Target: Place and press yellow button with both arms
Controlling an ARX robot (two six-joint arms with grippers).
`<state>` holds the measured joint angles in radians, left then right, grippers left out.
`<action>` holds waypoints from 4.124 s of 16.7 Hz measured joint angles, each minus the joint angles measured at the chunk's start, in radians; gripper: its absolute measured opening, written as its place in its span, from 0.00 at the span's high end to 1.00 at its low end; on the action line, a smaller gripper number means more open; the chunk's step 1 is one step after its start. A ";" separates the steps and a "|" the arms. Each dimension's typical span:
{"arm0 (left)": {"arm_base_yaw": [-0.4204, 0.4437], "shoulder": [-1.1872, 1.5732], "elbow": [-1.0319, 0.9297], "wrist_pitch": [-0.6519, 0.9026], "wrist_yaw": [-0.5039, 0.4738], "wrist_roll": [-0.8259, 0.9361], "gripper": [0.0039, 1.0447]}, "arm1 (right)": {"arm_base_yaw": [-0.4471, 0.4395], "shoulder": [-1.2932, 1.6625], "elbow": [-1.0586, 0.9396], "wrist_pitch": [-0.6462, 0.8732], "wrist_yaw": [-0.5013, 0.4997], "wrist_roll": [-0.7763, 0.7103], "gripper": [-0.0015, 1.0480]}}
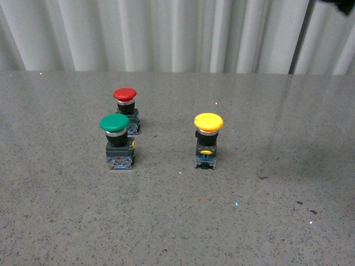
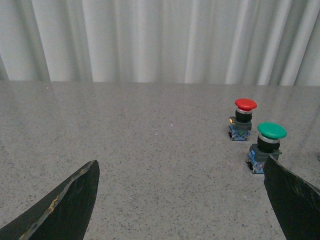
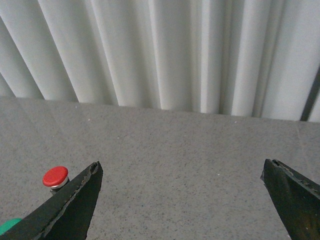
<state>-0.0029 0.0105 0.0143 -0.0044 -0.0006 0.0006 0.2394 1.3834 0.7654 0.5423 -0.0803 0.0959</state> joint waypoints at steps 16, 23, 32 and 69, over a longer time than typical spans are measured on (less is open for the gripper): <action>0.000 0.000 0.000 0.000 0.000 0.000 0.06 | 0.215 0.252 0.042 0.015 0.006 0.000 0.97; 0.000 0.000 0.000 0.000 0.000 0.000 0.06 | 0.252 0.335 0.064 0.003 0.005 -0.011 0.98; 0.000 0.000 0.000 0.000 0.000 0.000 0.06 | 0.252 0.382 0.067 -0.002 0.005 -0.019 0.98; 0.000 0.000 0.000 0.000 0.000 0.000 0.06 | -0.077 -1.074 -0.566 -0.426 0.238 -0.079 0.98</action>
<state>-0.0029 0.0105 0.0143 -0.0048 -0.0006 0.0006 0.1623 0.3092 0.1989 0.1162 0.1574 0.0166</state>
